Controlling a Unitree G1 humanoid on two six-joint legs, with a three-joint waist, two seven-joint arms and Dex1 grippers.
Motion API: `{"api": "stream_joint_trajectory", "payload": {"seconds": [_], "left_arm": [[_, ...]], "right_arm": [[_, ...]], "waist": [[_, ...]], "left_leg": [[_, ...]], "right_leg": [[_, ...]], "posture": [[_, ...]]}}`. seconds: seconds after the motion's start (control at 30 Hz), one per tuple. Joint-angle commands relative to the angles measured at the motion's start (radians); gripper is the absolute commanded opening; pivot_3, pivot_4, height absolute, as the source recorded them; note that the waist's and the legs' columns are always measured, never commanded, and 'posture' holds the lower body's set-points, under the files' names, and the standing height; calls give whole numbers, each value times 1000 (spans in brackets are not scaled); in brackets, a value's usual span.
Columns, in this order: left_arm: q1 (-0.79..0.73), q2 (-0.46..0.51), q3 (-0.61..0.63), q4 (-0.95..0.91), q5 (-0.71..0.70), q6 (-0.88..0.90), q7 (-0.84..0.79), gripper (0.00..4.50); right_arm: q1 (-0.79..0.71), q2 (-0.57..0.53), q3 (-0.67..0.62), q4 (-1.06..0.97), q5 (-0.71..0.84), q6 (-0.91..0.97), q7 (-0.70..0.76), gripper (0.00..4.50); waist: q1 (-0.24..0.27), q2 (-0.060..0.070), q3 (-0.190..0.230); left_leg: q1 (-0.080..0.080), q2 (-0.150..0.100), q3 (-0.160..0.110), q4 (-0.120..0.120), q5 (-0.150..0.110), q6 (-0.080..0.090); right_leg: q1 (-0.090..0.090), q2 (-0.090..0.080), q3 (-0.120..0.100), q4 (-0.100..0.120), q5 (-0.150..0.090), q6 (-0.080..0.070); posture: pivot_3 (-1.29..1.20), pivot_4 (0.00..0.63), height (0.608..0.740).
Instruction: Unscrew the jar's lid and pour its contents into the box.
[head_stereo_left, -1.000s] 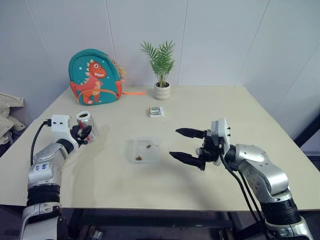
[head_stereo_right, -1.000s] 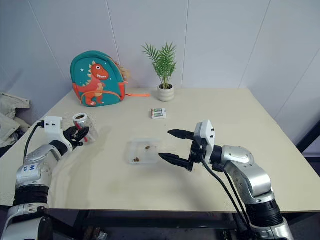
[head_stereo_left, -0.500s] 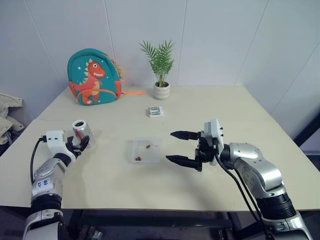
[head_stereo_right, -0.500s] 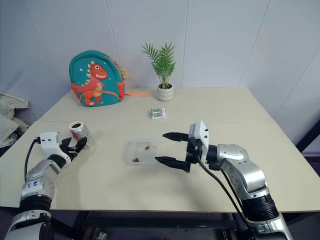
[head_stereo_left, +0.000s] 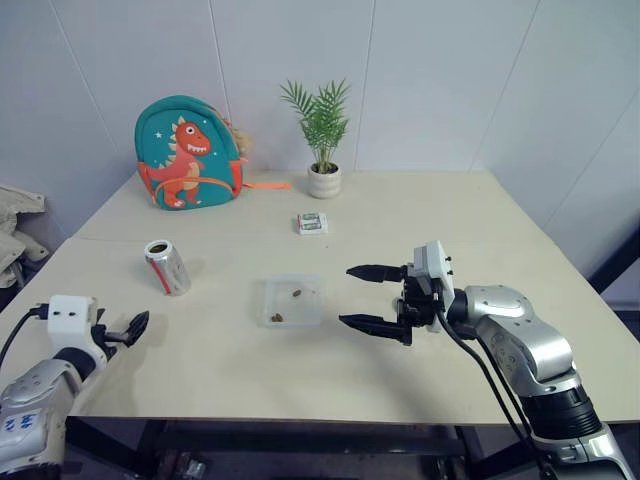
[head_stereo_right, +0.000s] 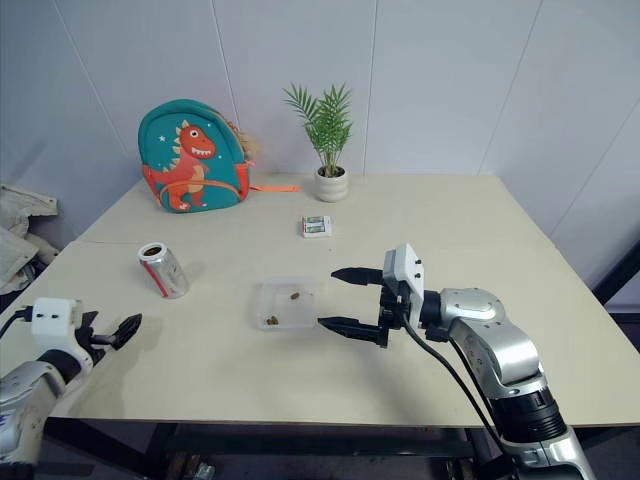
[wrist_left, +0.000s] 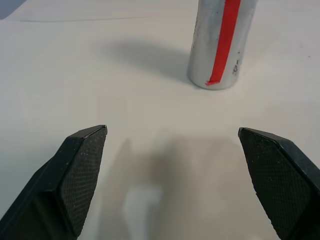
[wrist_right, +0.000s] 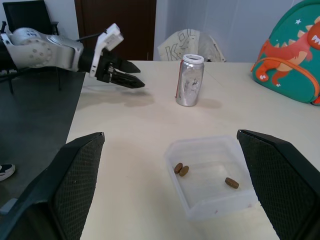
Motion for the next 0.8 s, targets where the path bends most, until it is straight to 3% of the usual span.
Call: {"api": "stream_joint_trajectory", "payload": {"seconds": [0.03,0.07,0.13,0.27,0.8], "left_arm": [[60,85,30,-153,-35,-142,-203,4484],[66,90,32,-197,-71,-184,-273,4484],[85,109,22,-282,-164,-158,-383,4484],[131,170,-67,-334,-112,-221,-519,4484],[-105,147,-258,-162,-46,-298,-560,4484]], "right_arm": [[3,-46,-40,10,-15,-37,22,4500],[10,-66,-45,18,-19,-44,37,4500],[24,-99,-62,37,-25,-58,57,4500],[75,-155,-84,19,-23,-79,100,4500],[155,-236,-181,-63,-3,-57,66,4500]], "waist": [[2,0,0],[5,0,0],[14,0,0],[18,2,-1],[1,2,0]], "left_leg": [[0,0,0,-1,0,0],[-1,0,0,-2,0,0],[-1,0,0,-3,0,1],[-1,0,5,-8,-1,3],[0,1,11,-5,-2,4]], "right_leg": [[0,0,0,-1,-2,-4],[0,-1,0,-3,-8,-15],[0,-1,0,-7,-7,-15],[1,-2,2,-13,-7,-16],[-1,2,9,-11,-4,-9]], "posture": [[0,150,740],[0,150,740],[0,150,740],[0,150,740],[0,150,740]]}}
